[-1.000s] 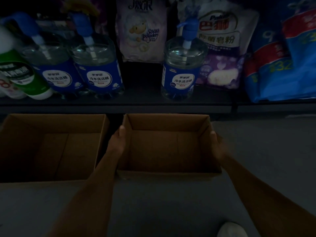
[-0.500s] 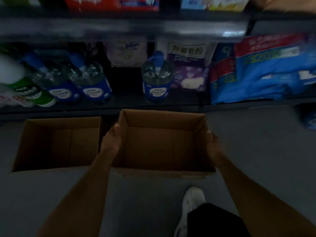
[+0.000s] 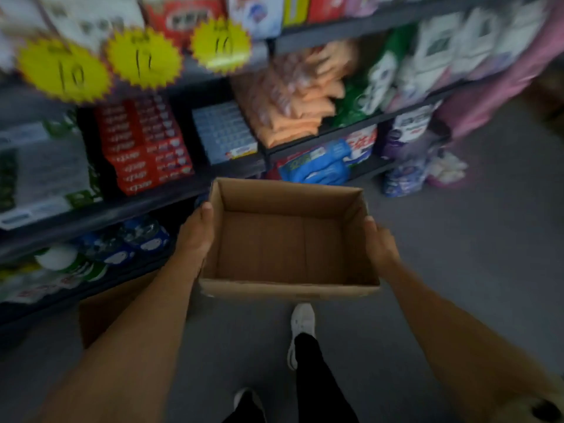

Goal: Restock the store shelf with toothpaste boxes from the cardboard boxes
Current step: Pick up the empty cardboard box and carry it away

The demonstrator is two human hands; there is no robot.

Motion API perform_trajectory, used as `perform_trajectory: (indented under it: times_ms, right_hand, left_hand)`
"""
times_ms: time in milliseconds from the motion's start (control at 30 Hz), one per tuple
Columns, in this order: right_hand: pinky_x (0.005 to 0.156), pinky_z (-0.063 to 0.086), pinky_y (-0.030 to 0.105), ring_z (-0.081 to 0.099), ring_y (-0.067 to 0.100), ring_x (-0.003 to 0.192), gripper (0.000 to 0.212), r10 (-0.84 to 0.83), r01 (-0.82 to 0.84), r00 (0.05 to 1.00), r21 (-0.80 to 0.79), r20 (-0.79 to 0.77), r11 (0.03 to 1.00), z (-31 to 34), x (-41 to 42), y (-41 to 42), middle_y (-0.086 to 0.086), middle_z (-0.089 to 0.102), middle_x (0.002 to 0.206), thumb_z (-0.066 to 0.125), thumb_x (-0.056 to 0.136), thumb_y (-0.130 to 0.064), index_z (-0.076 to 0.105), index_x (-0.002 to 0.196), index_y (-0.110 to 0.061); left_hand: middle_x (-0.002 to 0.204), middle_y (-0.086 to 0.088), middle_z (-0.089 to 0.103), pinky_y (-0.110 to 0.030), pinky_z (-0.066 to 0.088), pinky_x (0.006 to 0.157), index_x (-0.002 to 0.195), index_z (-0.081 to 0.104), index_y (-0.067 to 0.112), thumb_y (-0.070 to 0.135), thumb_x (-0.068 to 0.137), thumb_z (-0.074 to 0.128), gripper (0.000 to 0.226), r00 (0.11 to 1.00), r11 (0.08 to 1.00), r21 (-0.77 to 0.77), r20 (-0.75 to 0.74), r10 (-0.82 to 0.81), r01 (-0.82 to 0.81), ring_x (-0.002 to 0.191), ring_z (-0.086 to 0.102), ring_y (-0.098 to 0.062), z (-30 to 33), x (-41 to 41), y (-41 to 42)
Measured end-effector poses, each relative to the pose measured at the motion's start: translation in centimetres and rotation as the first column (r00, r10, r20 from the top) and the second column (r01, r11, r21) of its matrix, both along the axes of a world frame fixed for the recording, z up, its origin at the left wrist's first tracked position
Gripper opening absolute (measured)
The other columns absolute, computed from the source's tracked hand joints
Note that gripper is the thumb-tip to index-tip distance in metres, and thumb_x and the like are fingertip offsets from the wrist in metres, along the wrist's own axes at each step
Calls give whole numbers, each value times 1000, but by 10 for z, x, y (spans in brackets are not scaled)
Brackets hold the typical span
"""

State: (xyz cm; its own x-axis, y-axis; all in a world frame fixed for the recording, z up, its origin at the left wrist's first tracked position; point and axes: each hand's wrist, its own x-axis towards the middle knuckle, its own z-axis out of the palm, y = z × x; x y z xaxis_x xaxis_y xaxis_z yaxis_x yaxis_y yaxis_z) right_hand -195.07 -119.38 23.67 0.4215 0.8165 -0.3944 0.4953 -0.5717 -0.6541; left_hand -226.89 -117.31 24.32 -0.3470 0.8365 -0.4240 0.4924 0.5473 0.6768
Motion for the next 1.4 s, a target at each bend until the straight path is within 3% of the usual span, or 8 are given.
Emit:
perform_trajectory:
  times_ms: [233, 467, 567, 700, 833, 1033, 1200, 1400]
  right_hand:
    - [94, 39, 37, 53, 28, 114, 49, -179, 182, 983, 164, -31, 970, 160, 87, -56, 21, 57, 128, 30, 103, -41, 58, 124, -6]
    - [99, 43, 49, 54, 38, 113, 55, -405, 403, 914, 188, -32, 896, 247, 203, -118, 21, 59, 123, 29, 101, -47, 60, 121, -7]
    - [97, 44, 50, 55, 38, 109, 56, -500, 499, 865, 193, -47, 845, 262, 264, -135, 21, 60, 120, 29, 100, -50, 62, 115, -8]
    - [98, 42, 44, 52, 37, 116, 63, -589, 586, 807, 190, -50, 788, 271, 358, -140, 20, 56, 129, 26, 98, -56, 58, 127, -10]
    - [97, 44, 45, 56, 36, 109, 65, -657, 653, 752, 203, -59, 729, 283, 458, -124, 17, 61, 123, 24, 96, -60, 64, 119, -15]
    - [96, 43, 44, 54, 37, 112, 60, -717, 710, 696, 188, -38, 679, 299, 591, -99, 20, 59, 125, 23, 99, -52, 60, 125, -12]
    - [98, 44, 46, 55, 36, 111, 58, -770, 762, 636, 187, -44, 620, 300, 687, -53, 19, 60, 123, 24, 100, -51, 59, 124, -11]
    - [95, 43, 41, 55, 35, 107, 52, -788, 773, 616, 202, -14, 601, 294, 816, 38, 18, 60, 115, 24, 102, -45, 63, 108, -11]
  left_hand:
    - [137, -31, 46, -40, 33, 103, 130, 50, -6, 33, 105, 20, 55, 950, 934, 193, -150, -274, 300, 127, 44, -40, 171, 87, 6]
    - [140, -30, 43, -39, 31, 104, 134, 47, -6, 30, 105, 25, 52, 870, 815, 304, -174, -461, 493, 130, 41, -40, 251, 224, 16]
    - [135, -37, 44, -38, 29, 107, 130, 45, -15, 35, 103, 29, 59, 818, 736, 376, -124, -562, 563, 129, 41, -43, 267, 300, 28]
    - [142, -28, 43, -35, 31, 104, 136, 45, -5, 34, 105, 23, 54, 765, 704, 322, -115, -634, 632, 131, 41, -37, 277, 419, 47]
    - [143, -27, 41, -37, 29, 107, 138, 44, -3, 34, 105, 22, 54, 727, 666, 316, -135, -674, 676, 133, 39, -38, 287, 540, 79]
    - [143, -27, 42, -36, 26, 109, 137, 46, -3, 30, 105, 25, 51, 667, 599, 330, -152, -729, 730, 135, 37, -37, 294, 694, 130]
    - [129, -26, 54, -39, 40, 100, 128, 52, -5, 31, 104, 30, 49, 609, 558, 323, -76, -790, 764, 121, 50, -40, 296, 811, 195]
    - [128, -27, 55, -39, 41, 98, 127, 52, -5, 31, 104, 28, 49, 549, 497, 329, -84, -831, 803, 119, 51, -40, 286, 962, 293]
